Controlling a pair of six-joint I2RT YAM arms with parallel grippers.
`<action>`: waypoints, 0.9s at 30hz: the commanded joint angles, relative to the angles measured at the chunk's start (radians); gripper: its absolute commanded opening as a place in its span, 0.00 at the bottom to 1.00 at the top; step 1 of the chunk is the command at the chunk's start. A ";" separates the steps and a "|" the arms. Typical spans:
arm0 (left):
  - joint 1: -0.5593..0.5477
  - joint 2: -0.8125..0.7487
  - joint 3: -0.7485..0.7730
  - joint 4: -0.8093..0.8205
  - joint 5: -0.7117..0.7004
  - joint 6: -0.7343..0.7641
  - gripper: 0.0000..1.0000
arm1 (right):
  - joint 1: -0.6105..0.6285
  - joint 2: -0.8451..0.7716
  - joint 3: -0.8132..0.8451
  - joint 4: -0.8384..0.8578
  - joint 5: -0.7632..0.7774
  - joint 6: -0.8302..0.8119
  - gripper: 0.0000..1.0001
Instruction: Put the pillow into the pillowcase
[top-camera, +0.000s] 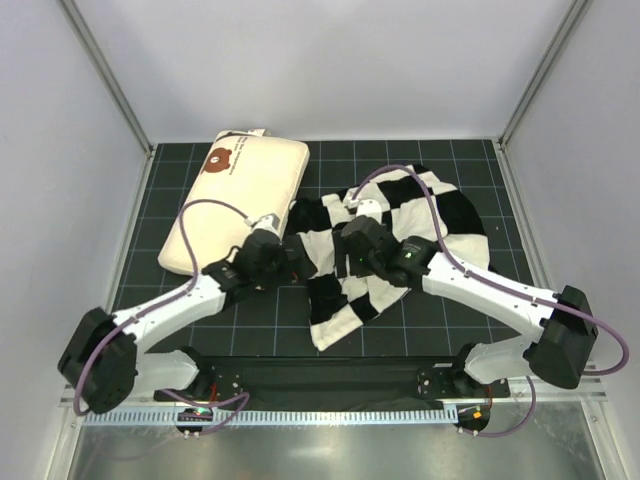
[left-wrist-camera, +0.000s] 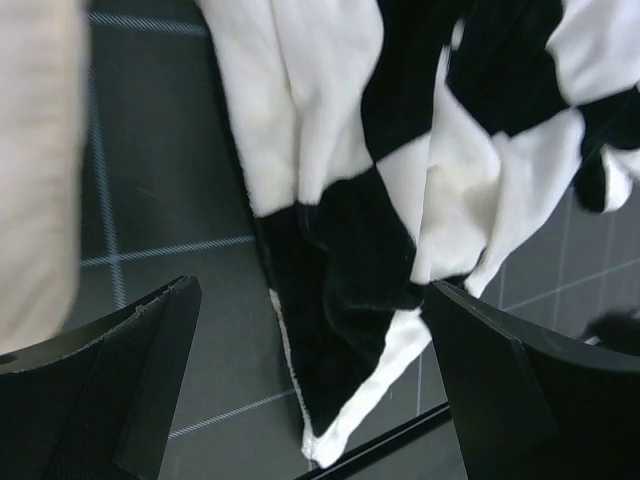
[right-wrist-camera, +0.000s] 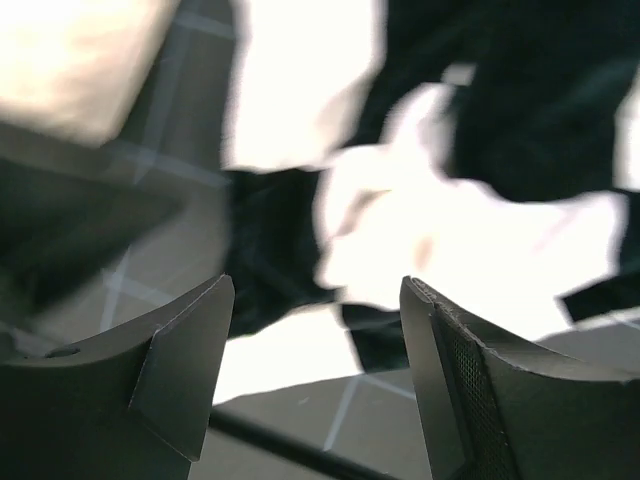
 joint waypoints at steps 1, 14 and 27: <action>-0.076 0.103 0.093 -0.038 -0.058 0.000 1.00 | -0.083 -0.021 -0.043 -0.059 0.038 0.037 0.74; -0.130 0.468 0.199 0.013 0.036 -0.091 0.66 | -0.477 -0.140 -0.247 0.041 -0.058 0.085 0.77; 0.299 0.320 0.043 0.002 0.137 -0.023 0.00 | -0.687 -0.153 -0.339 0.093 -0.062 0.151 0.78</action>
